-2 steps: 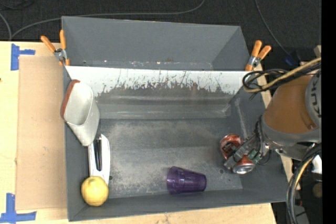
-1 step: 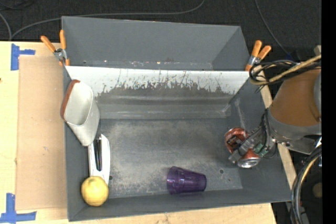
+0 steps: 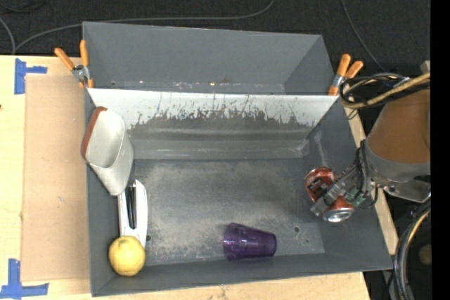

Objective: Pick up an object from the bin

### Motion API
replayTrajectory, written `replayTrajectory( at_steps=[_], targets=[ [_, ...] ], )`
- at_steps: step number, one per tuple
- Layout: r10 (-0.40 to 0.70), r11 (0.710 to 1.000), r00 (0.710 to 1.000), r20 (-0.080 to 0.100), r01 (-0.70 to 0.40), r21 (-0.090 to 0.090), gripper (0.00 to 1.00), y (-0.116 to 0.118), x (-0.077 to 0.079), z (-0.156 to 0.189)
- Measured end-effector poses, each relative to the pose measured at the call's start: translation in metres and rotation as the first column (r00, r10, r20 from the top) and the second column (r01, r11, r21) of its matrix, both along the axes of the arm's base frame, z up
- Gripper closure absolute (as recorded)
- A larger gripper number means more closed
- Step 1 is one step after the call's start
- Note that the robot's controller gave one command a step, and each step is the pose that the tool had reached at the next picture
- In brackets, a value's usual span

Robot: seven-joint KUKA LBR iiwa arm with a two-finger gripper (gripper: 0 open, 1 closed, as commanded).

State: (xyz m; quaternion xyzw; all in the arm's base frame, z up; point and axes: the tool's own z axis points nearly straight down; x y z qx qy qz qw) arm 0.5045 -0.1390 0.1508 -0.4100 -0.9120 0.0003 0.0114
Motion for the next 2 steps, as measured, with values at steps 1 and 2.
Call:
replayTrajectory(
  at_steps=[1, 2],
  targets=[
    [0.002, 1.0, 1.0, 0.004, -0.002, -0.001, 1.0, 0.0, 0.001, 0.02],
    [0.005, 1.0, 1.0, 0.003, -0.005, 0.0, 1.0, 0.0, 0.001, 0.031]
  ],
)
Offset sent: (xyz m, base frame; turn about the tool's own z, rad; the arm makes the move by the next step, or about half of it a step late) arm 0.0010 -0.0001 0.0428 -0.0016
